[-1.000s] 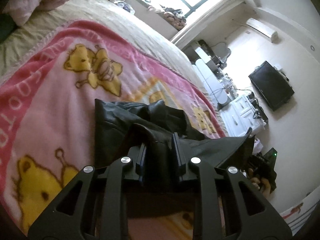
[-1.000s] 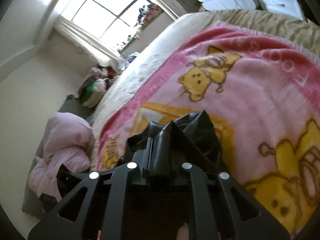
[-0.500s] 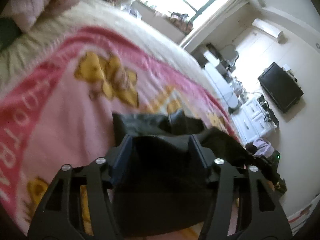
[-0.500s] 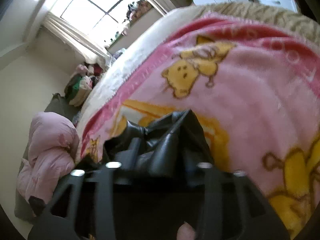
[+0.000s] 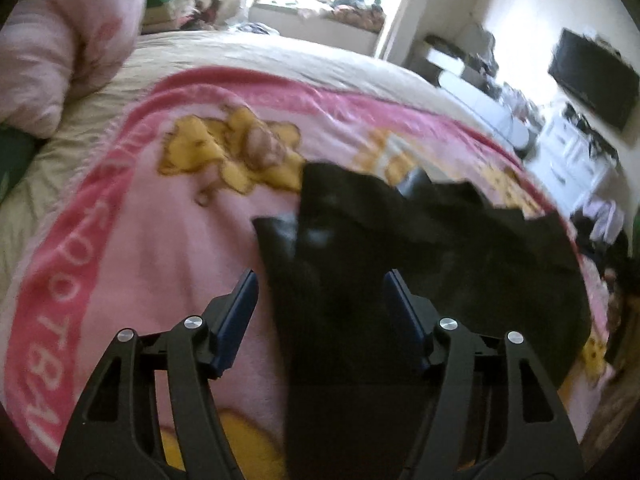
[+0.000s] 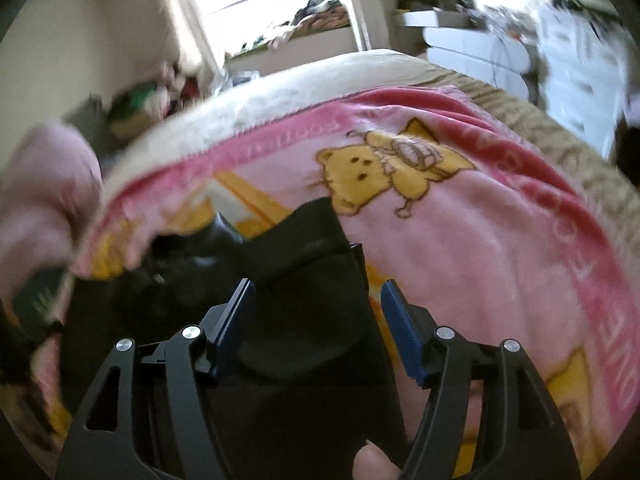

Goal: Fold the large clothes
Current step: 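Lay the hem down on the jacket and open both tools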

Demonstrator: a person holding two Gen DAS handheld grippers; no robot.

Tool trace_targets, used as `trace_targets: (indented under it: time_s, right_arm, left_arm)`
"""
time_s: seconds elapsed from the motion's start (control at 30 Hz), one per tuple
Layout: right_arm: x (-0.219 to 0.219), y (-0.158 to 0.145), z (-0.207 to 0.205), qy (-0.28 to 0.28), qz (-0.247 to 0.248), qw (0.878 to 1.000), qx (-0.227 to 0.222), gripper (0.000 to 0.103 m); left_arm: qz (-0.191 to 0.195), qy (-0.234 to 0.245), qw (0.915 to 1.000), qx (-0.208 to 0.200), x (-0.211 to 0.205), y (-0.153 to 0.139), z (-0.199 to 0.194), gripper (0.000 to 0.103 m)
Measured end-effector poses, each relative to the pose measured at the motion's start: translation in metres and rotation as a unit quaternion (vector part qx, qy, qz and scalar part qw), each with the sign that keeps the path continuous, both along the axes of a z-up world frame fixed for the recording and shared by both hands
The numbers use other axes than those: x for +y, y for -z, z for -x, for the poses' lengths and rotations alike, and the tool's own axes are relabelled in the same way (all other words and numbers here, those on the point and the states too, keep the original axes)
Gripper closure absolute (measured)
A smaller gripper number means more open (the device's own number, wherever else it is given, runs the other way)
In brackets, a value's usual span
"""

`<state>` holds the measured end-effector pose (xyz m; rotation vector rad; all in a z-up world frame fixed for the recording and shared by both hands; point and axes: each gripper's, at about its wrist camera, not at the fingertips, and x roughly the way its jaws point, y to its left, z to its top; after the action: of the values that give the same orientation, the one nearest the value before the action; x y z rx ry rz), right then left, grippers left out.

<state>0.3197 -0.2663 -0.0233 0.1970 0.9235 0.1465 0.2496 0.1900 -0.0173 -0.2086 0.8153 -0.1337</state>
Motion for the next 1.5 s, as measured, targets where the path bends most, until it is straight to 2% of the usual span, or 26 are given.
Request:
trace_targets:
  time_s: [0.07,0.1,0.13,0.17,0.2,0.27,0.37,0.47,0.6,0.7,0.83,1.07,1.23,1.33,1.4,1.43,1.47,1.5]
  right_arm:
    - [0.008,0.006,-0.008,-0.012,0.021,1.000,0.003,0.041]
    - [0.009,0.009,-0.009,-0.014,0.027,1.000,0.003,0.063]
    - [0.010,0.010,-0.011,-0.009,0.042,0.999,0.006,0.076]
    - [0.007,0.011,-0.012,-0.004,0.040,0.999,0.006,0.087]
    - [0.003,0.008,-0.010,0.000,0.026,1.000,0.000,0.093]
    - [-0.009,-0.003,-0.005,0.011,-0.010,1.000,-0.017,0.096]
    - [-0.029,-0.022,-0.004,0.034,-0.088,0.995,-0.044,0.096]
    - [-0.030,-0.027,-0.019,0.050,-0.105,0.992,-0.053,0.096]
    - [-0.021,-0.001,-0.044,0.065,-0.077,0.995,-0.011,0.096]
    - [-0.013,0.026,-0.053,0.071,-0.048,0.996,0.019,0.095]
    - [-0.002,0.047,-0.050,0.065,-0.009,0.997,0.032,0.092]
    - [-0.001,0.064,-0.048,0.069,-0.001,0.996,0.048,0.090]
    - [-0.002,0.064,-0.046,0.074,-0.002,0.996,0.046,0.088]
    - [-0.001,0.062,-0.042,0.078,0.005,0.996,0.047,0.084]
    - [0.000,0.060,-0.038,0.080,0.013,0.996,0.045,0.076]
    - [-0.002,0.060,-0.035,0.093,0.024,0.994,0.049,0.068]
    - [-0.005,0.061,-0.033,0.103,0.023,0.993,0.053,0.050]
    - [-0.012,0.061,-0.029,0.112,0.003,0.992,0.059,0.046]
  left_arm:
    - [-0.017,0.003,0.9999,-0.003,-0.006,0.002,-0.003,0.046]
    - [-0.032,0.004,0.9995,-0.005,-0.010,0.001,-0.005,0.068]
    - [-0.046,0.005,0.9989,-0.003,-0.014,0.001,-0.008,0.086]
    - [-0.051,0.003,0.9987,-0.002,-0.015,-0.001,-0.010,0.092]
    - [-0.047,0.001,0.9989,-0.008,-0.015,-0.004,-0.009,0.098]
    - [-0.033,0.002,0.9989,-0.034,-0.010,-0.019,-0.005,0.100]
    - [0.001,0.003,0.9980,-0.063,-0.001,-0.043,0.000,0.100]
    - [-0.003,-0.006,0.9968,-0.080,-0.001,-0.054,-0.006,0.100]
    - [0.007,-0.016,0.9982,-0.058,0.004,-0.035,-0.028,0.100]
    - [-0.010,-0.023,0.9994,-0.026,0.004,-0.009,-0.040,0.099]
    - [-0.024,-0.036,0.9989,0.016,0.005,0.014,-0.047,0.093]
    - [-0.030,-0.043,0.9982,0.030,0.007,0.029,-0.051,0.087]
    - [-0.043,-0.045,0.9977,0.028,0.003,0.027,-0.049,0.082]
    - [-0.043,-0.054,0.9972,0.029,0.005,0.026,-0.047,0.076]
    - [-0.045,-0.058,0.9969,0.028,0.005,0.024,-0.046,0.073]
    - [-0.048,-0.060,0.9967,0.027,0.005,0.023,-0.045,0.071]
    - [-0.051,-0.064,0.9963,0.027,0.005,0.022,-0.044,0.067]
    - [-0.054,-0.068,0.9958,0.028,0.006,0.021,-0.043,0.060]
